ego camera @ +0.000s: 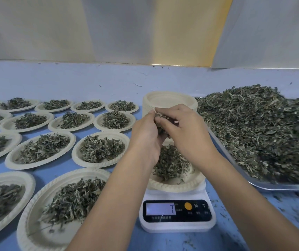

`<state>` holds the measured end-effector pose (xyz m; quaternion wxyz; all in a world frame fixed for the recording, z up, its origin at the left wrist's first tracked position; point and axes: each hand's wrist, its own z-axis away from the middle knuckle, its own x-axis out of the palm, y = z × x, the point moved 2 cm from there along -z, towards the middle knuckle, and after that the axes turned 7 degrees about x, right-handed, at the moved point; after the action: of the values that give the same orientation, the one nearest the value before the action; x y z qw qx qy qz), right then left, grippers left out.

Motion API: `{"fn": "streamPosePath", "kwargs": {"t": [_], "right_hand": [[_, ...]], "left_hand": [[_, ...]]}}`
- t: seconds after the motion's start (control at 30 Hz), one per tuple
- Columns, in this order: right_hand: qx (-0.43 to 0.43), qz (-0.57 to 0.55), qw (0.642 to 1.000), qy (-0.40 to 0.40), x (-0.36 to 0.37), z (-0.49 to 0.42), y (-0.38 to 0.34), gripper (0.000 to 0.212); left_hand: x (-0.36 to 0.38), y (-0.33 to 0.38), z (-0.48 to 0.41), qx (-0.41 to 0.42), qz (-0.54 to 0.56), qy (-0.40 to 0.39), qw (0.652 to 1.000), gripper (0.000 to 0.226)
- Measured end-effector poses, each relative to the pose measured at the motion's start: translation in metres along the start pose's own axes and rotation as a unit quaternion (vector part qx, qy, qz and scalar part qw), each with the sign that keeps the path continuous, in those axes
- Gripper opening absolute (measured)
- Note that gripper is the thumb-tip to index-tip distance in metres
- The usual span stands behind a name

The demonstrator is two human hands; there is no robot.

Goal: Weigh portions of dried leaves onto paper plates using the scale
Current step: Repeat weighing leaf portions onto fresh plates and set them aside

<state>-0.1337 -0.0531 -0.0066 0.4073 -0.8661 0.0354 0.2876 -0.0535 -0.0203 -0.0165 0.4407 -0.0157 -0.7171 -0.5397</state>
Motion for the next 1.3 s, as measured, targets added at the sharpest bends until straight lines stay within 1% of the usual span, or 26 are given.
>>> {"fn": "streamPosePath", "kwargs": {"t": [0.13, 0.33, 0.43, 0.47, 0.53, 0.63, 0.7, 0.8, 0.83, 0.93, 1.0, 1.03, 1.07, 1.2, 1.27, 1.3], "right_hand": [[0.012, -0.014, 1.0, 0.009, 0.0, 0.0, 0.0, 0.027], [0.012, -0.011, 1.0, 0.002, 0.001, 0.0, 0.0, 0.026], [0.045, -0.096, 0.994, 0.0, 0.0, 0.0, 0.001, 0.016], [0.063, -0.123, 0.99, 0.004, 0.0, -0.001, 0.003, 0.02], [0.107, -0.189, 0.976, 0.012, -0.001, -0.004, 0.007, 0.025], [0.157, -0.329, 0.93, 0.046, -0.001, -0.006, 0.013, 0.025], [0.183, -0.38, 0.904, 0.075, -0.003, -0.006, 0.017, 0.026], [0.218, -0.427, 0.875, 0.062, -0.006, -0.008, 0.021, 0.023], [0.221, -0.426, 0.876, 0.054, -0.009, -0.008, 0.021, 0.023], [0.221, -0.356, 0.907, 0.032, -0.018, -0.011, 0.02, 0.026], [0.229, -0.35, 0.908, 0.032, -0.024, -0.013, 0.021, 0.024], [0.239, -0.372, 0.896, 0.04, -0.027, -0.015, 0.023, 0.023], [0.254, -0.407, 0.876, 0.053, -0.03, -0.017, 0.026, 0.021], [0.316, -0.546, 0.769, 0.102, -0.039, -0.023, 0.035, 0.023], [0.335, -0.607, 0.708, 0.135, -0.049, -0.024, 0.04, 0.02], [0.34, -0.626, 0.686, 0.15, -0.055, -0.024, 0.044, 0.02]], "left_hand": [[0.001, 0.001, 0.001, -0.024, 0.022, 0.011, 0.999, 0.026], [0.0, 0.004, 0.004, -0.091, 0.097, 0.024, 0.991, 0.021], [0.0, 0.006, 0.002, -0.108, 0.099, 0.02, 0.989, 0.019], [0.0, 0.006, 0.001, -0.114, 0.1, 0.019, 0.988, 0.022], [0.0, 0.004, 0.0, -0.128, 0.119, 0.021, 0.984, 0.03], [0.004, 0.003, -0.001, -0.149, 0.156, 0.029, 0.976, 0.033], [0.007, 0.002, -0.003, -0.151, 0.168, 0.038, 0.973, 0.033], [0.012, 0.001, -0.003, -0.14, 0.183, 0.048, 0.972, 0.031], [0.013, 0.001, -0.004, -0.138, 0.186, 0.048, 0.972, 0.032], [0.015, 0.001, -0.006, -0.13, 0.195, 0.059, 0.97, 0.035], [0.021, 0.001, -0.006, -0.128, 0.207, 0.056, 0.968, 0.033], [0.026, 0.0, -0.006, -0.128, 0.211, 0.051, 0.968, 0.034], [0.031, -0.002, -0.006, -0.13, 0.209, 0.048, 0.968, 0.036], [0.064, -0.02, -0.009, -0.137, 0.196, 0.04, 0.97, 0.035], [0.083, -0.037, -0.012, -0.141, 0.209, 0.038, 0.967, 0.031], [0.093, -0.047, -0.013, -0.144, 0.213, 0.037, 0.966, 0.027]]}}
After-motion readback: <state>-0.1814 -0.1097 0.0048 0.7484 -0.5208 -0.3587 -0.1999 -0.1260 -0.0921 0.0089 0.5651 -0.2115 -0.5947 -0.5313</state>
